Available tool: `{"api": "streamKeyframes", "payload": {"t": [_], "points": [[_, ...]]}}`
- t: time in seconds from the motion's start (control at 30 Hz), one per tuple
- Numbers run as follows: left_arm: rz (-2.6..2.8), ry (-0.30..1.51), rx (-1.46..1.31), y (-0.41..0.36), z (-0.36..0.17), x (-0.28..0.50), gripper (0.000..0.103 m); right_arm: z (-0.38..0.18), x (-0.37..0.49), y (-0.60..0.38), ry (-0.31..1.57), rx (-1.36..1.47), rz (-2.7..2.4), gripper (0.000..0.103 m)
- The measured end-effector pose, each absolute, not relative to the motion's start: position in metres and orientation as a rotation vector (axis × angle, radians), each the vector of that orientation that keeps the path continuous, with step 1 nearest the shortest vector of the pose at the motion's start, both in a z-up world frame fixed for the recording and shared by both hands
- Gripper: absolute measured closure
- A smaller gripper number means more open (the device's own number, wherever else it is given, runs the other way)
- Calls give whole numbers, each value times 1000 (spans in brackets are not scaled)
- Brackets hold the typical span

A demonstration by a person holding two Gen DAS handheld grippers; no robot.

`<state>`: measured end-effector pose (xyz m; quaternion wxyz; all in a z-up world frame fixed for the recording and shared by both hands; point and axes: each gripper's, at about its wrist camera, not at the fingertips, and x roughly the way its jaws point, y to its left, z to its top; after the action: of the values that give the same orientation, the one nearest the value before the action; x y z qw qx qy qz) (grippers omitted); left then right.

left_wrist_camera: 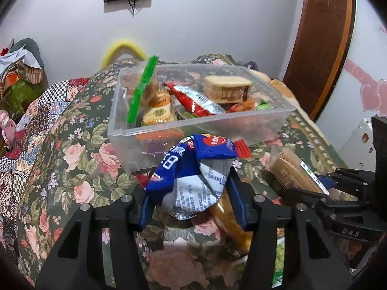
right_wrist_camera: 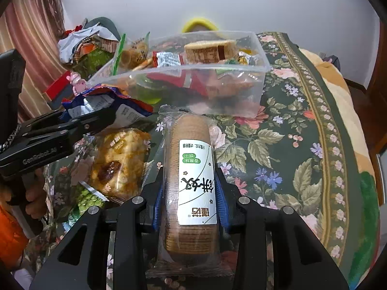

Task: Organize snacks
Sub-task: 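Lower the blue chip bag and cracker roll into the clear box and open both tools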

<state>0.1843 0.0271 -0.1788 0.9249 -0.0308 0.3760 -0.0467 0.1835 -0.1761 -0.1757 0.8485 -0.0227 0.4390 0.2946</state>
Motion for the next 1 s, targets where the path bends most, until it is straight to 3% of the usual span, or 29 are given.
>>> {"api": "streamKeyframes", "payload": {"t": [0.37, 1.0], "points": [[-133, 673, -96, 26, -132, 180, 51, -132, 190, -187, 803, -23, 606, 69], [-80, 581, -104, 19, -92, 259, 50, -93, 260, -174, 645, -10, 526, 69]]}}
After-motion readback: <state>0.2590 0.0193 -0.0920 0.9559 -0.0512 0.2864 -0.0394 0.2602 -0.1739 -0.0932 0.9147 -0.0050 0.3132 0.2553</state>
